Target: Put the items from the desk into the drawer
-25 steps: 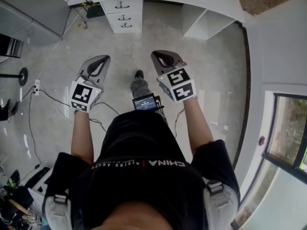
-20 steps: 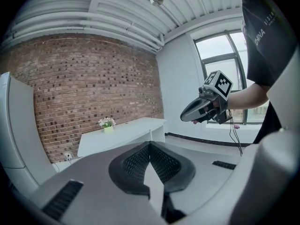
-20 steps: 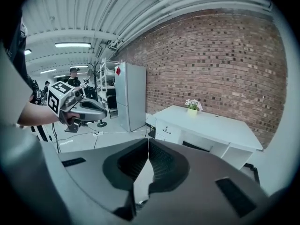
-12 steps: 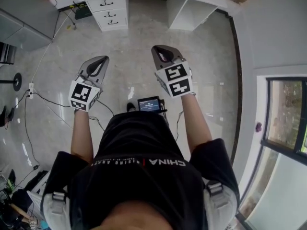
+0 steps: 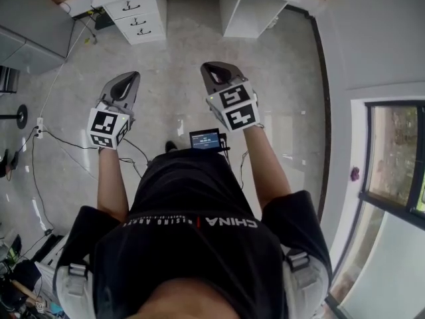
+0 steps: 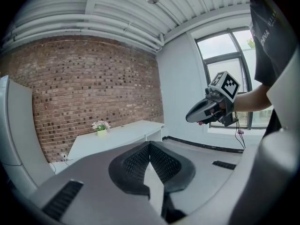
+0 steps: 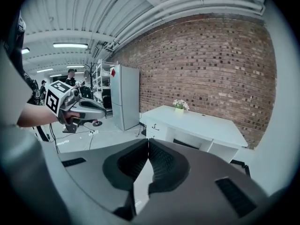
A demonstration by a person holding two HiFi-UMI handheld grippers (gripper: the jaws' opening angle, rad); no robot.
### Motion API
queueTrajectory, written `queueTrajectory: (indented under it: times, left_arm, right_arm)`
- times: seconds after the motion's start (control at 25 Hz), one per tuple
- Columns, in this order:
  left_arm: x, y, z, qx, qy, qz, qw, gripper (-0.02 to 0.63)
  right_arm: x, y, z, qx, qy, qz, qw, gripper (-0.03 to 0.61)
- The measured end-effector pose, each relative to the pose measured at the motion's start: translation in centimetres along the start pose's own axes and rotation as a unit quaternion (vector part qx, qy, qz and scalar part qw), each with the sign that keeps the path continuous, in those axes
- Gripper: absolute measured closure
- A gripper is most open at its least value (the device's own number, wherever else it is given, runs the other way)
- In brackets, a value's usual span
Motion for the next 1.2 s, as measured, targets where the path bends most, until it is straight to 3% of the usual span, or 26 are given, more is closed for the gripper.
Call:
queueTrajectory:
  times: [0.52,1.2]
  left_arm:
    - [-2.9,-1.5,3.0,-0.022,-0.011,-0.019,0.9995,0.601]
    - [-5.1,-1.9,3.0,-0.019,-0.028,-0.062,0.9975,0.601]
  right_arm:
    - [-1.0,1.3,1.5,-0.031,0.017,0.003,0.999,0.563]
    - [-0.4,1.6,0.8,-0.030,0.010,0.001,0.999,0.563]
Point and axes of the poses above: the fingertips, and each gripper's own axes: y backward along the fingers, x to its left, z out of its top, the point moved 1 cm from there along y, backward along the fingers, and after that the axes turned 10 degrees about -y, right-handed, at the moved point
